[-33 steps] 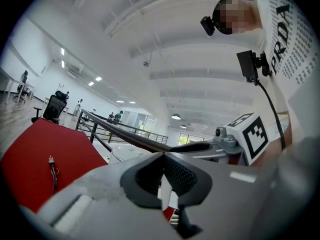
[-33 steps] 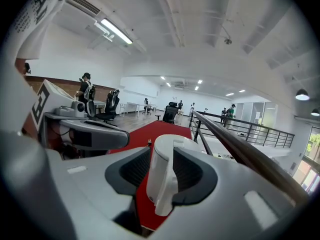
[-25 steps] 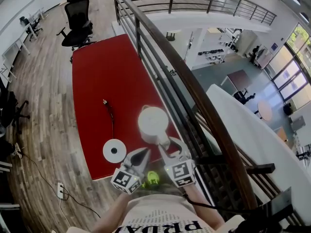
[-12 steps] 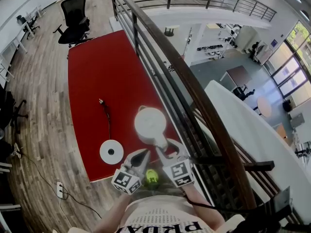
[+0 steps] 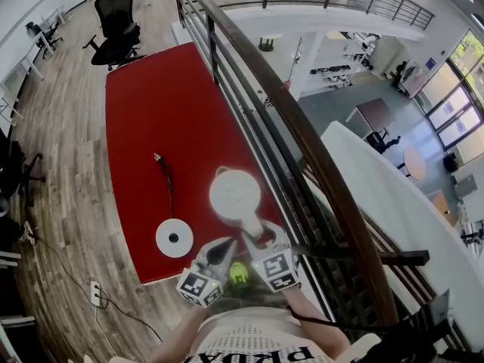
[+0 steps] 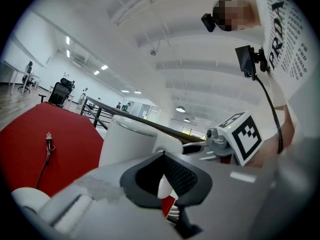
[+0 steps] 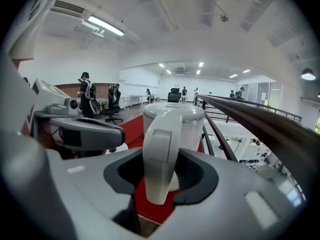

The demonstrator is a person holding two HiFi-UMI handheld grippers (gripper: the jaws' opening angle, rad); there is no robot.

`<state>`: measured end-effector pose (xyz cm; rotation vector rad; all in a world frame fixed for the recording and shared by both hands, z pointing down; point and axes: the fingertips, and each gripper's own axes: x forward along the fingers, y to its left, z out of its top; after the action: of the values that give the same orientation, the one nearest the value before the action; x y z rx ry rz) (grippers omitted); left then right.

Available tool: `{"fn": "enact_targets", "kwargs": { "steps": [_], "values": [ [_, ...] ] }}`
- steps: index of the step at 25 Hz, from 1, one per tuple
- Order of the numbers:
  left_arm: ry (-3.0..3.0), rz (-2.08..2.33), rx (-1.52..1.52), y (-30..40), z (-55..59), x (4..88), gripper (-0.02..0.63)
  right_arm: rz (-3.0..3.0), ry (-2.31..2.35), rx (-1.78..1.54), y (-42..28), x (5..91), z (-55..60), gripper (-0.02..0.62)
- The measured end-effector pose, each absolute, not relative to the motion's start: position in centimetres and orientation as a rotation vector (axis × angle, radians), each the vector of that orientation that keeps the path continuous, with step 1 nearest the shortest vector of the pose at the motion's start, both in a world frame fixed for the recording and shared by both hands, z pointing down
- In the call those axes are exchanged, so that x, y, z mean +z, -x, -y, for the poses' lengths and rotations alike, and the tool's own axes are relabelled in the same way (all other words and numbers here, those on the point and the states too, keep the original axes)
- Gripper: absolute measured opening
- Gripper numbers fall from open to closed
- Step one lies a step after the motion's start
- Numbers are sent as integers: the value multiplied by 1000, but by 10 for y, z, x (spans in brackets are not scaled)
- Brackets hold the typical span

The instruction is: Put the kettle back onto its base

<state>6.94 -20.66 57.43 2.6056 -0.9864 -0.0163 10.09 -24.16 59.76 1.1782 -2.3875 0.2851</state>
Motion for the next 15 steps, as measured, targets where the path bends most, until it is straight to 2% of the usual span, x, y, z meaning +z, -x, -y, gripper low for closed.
{"fn": "enact_targets", "kwargs": {
  "steps": [6, 15],
  "values": [
    [-2583, 1003, -9, -63, 210, 580, -8, 2388, -1158, 303, -95, 606, 249, 137],
    [-2563, 1010, -10, -60, 207, 582, -8, 2429, -1186, 329, -97, 605, 246, 144]
  ]
}}
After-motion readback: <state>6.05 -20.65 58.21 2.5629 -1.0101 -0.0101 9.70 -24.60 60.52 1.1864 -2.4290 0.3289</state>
